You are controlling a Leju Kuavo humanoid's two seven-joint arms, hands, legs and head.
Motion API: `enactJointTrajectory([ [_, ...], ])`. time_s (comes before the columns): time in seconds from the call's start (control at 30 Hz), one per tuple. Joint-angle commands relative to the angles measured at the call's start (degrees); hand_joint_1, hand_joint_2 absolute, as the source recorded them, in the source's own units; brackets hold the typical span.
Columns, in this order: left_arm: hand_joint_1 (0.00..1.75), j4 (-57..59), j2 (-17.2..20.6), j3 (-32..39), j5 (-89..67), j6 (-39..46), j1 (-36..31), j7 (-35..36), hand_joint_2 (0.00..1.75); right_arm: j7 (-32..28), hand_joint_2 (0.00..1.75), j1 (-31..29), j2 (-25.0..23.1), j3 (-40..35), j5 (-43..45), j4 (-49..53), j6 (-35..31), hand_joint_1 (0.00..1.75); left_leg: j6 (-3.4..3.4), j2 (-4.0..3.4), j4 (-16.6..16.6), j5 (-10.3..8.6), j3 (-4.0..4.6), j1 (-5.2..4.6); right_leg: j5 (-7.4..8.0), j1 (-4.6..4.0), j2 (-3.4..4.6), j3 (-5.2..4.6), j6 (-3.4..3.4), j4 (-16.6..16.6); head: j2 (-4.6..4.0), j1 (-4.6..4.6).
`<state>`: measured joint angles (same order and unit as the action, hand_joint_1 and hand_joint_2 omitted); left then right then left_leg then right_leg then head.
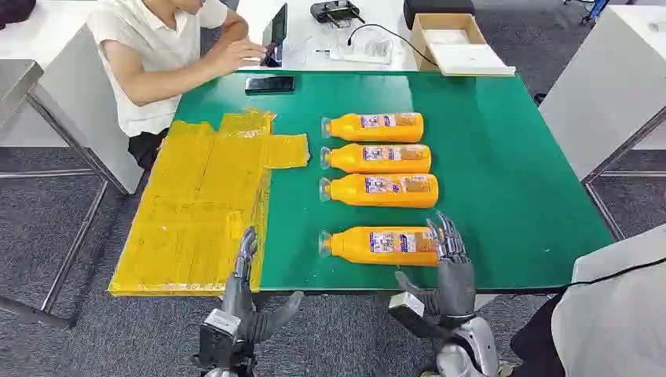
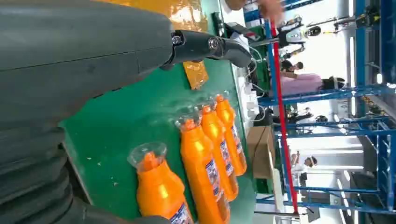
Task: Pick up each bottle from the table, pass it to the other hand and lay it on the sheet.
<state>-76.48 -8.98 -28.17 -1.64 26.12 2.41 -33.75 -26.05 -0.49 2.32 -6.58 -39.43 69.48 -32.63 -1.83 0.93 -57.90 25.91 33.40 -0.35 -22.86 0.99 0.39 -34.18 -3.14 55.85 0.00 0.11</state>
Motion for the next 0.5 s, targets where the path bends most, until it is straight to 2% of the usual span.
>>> enactJointTrajectory([
  [0.03, 0.00, 3.66, 0.63, -0.81, 0.38, -0.18, -1.70, 0.22, 1.75, 0.17, 1.75, -2.37, 0.45, -1.81, 0.08, -4.83, 0.27, 0.00, 0.12, -0.14, 0.06, 0.07, -0.22, 0.06, -0.05, -0.08, 0.04, 0.20, 0.13, -0.06, -0.02, -0.02],
  [0.5, 0.00, 3.66, 0.63, -0.81, 0.38, -0.18, -1.70, 0.22, 1.75, 0.17, 1.75, -2.37, 0.45, -1.81, 0.08, -4.83, 0.27, 0.00, 0.13, -0.13, 0.07, 0.07, -0.20, 0.05, -0.05, -0.06, 0.03, 0.17, 0.14, -0.06, 0.00, 0.00],
])
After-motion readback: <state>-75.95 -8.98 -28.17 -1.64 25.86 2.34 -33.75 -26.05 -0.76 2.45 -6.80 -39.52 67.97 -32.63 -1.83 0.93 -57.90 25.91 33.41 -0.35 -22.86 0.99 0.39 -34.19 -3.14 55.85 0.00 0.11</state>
